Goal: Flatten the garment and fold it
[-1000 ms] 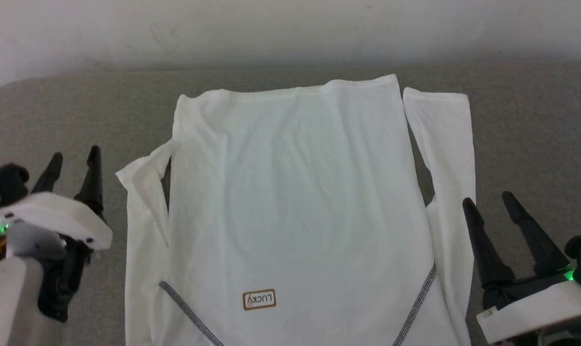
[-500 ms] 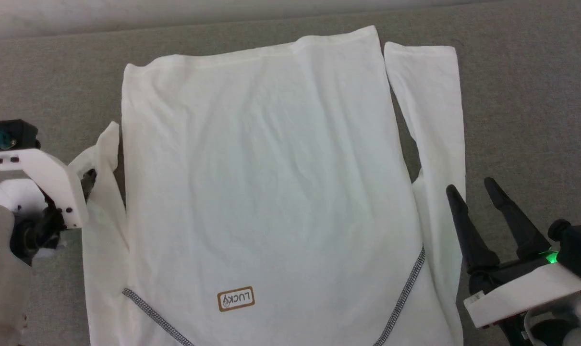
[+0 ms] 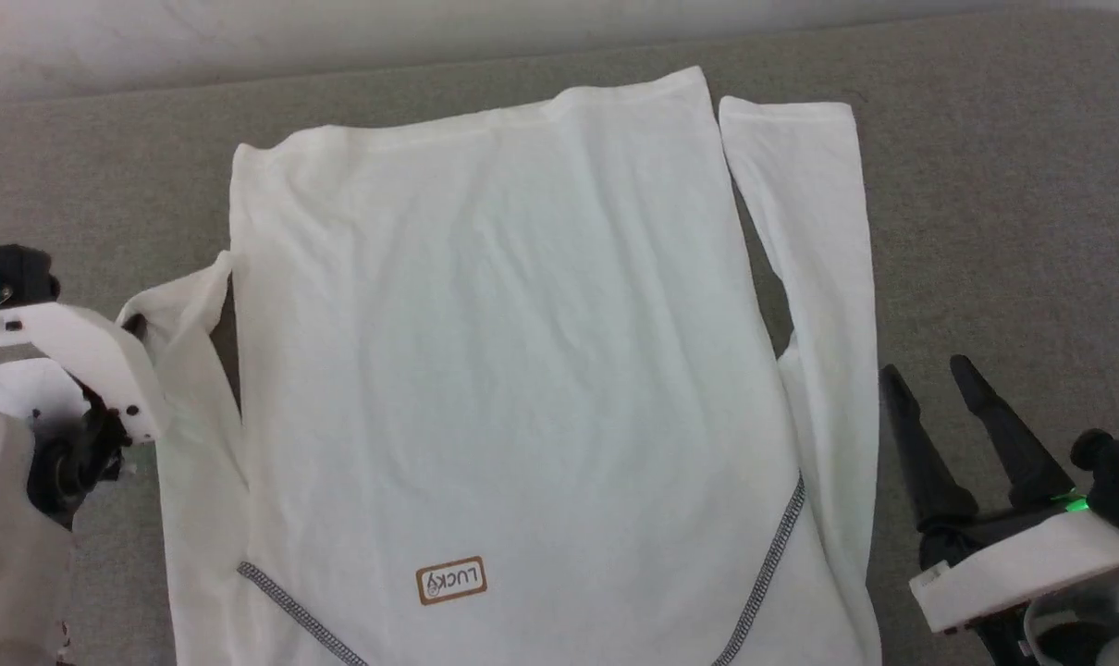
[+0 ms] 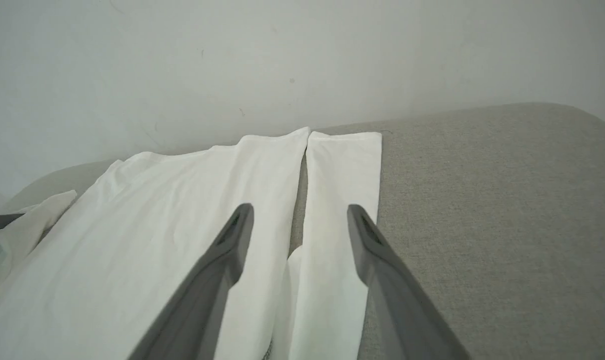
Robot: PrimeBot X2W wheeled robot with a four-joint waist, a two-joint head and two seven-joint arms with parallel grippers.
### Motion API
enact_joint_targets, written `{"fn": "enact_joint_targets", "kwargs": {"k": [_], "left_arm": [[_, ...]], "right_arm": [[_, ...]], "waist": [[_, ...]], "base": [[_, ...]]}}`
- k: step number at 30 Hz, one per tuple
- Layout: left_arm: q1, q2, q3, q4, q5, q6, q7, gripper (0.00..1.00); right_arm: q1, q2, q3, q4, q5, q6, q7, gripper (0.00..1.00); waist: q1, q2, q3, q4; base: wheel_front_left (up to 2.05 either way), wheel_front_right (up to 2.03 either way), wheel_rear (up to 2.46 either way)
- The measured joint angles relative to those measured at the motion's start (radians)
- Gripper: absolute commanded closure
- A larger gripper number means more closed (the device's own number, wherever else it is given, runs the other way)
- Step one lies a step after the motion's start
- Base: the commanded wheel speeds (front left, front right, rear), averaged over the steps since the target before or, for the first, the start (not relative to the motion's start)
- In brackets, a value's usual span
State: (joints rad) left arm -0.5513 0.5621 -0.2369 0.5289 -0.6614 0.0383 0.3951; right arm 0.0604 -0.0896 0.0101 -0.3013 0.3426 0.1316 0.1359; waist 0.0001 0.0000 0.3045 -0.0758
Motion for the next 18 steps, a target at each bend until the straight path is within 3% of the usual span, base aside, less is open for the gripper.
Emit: {"fn": "enact_joint_targets", "kwargs": {"k": [5,11,18], "left_arm": [[0.080,0.045,0.088,-0.110,-0.015,0.063,-0.088,1.00],[0.221,0.146,0.208,-0.261,-0.041,0.144,-0.094,1.00],[0.360,0.225,0.336,-0.364,-0.074,0.203,-0.087,1.00]], "right_arm": [[0.052,0.003,-0.041,-0.005,0.002,0.000,0.007,0.00],[0.102,0.011,-0.073,-0.016,0.002,0.000,0.022,0.00],[0.136,0.024,-0.089,-0.021,0.002,0.000,0.030,0.00]], "waist": [[-0.0001,0.0000,-0.054,0.030],[-0.0002,0.0000,-0.118,0.081],[-0.0003,0.0000,-0.184,0.130]], "base": [[0.00,0.00,0.00],[0.00,0.00,0.00],[0.00,0.00,0.00]]}}
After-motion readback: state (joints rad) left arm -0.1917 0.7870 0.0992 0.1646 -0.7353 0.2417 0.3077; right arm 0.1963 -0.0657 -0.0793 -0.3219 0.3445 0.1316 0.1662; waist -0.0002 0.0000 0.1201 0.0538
